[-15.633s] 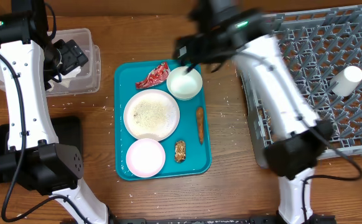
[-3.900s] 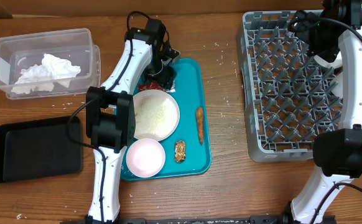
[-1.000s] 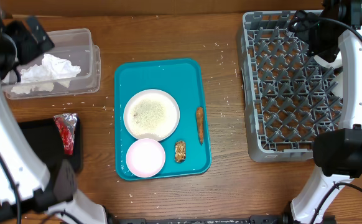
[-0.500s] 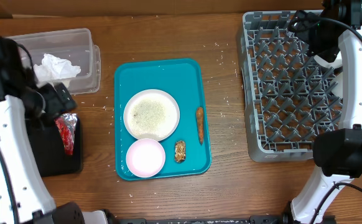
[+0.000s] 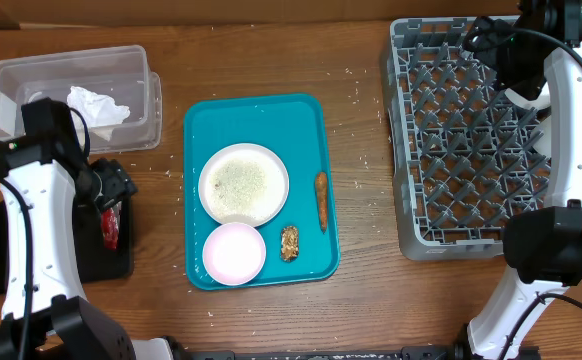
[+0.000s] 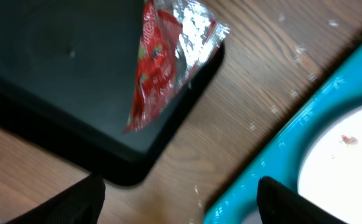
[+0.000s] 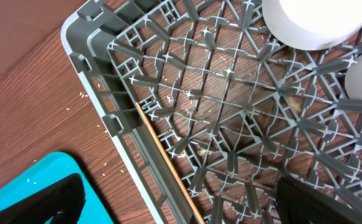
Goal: Sort waste into correct bins and load items into the dishwasher
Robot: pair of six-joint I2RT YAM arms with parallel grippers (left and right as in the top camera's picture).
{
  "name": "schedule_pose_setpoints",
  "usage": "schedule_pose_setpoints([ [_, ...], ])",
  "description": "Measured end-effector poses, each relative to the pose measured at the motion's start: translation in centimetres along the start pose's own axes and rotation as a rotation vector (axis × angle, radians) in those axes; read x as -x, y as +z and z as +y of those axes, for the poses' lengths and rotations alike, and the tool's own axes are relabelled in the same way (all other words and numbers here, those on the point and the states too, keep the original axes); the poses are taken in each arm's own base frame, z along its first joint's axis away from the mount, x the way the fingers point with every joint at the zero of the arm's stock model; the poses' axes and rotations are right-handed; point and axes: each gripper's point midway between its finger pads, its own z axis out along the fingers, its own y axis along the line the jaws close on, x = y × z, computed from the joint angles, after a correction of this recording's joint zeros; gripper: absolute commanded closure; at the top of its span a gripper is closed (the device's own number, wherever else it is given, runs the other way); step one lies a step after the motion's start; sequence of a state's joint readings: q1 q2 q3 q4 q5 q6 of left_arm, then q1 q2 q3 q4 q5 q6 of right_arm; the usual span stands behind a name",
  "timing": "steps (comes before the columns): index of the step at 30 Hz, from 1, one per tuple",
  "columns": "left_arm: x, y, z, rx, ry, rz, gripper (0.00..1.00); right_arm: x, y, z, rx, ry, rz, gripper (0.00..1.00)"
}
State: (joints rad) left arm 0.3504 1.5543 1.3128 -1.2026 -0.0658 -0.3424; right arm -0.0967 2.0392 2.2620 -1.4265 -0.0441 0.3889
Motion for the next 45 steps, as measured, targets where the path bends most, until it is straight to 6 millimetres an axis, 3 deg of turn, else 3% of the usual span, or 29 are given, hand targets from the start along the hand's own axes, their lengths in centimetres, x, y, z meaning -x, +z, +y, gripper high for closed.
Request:
schedule_pose_setpoints([
  [6,0.7,3.0,0.9,0.041,-0.019,-0.051,0.21,0.0,0.0,0.0,0.000,0.000,0.000,0.00],
  [18,3.4,7.0,0.7,0.083,-0.039,-0.087,0.25,0.0,0.0,0.0,0.000,0.000,0.000,0.00],
  [24,3.5,8.6,0.9,0.115,-0.041,-0.067,0.37,0.0,0.0,0.0,0.000,0.000,-0.001,0.00],
  [29,4.0,8.6,1.0,0.120,-0.044,-0.087,0.57,0.0,0.0,0.0,0.000,0.000,-0.001,0.00],
  [34,4.7,8.5,0.9,0.119,-0.051,-0.119,0.62,0.0,0.0,0.0,0.000,0.000,-0.001,0.00],
  [37,5.4,8.5,0.8,0.114,-0.057,-0.146,0.81,0.0,0.0,0.0,0.000,0.000,0.000,0.00],
  [42,5.6,8.5,0.7,0.112,-0.059,-0.154,0.96,0.0,0.0,0.0,0.000,-0.001,0.000,0.00],
  [45,5.6,8.5,0.7,0.111,-0.059,-0.154,0.96,0.0,0.0,0.0,0.000,0.000,0.000,0.00],
])
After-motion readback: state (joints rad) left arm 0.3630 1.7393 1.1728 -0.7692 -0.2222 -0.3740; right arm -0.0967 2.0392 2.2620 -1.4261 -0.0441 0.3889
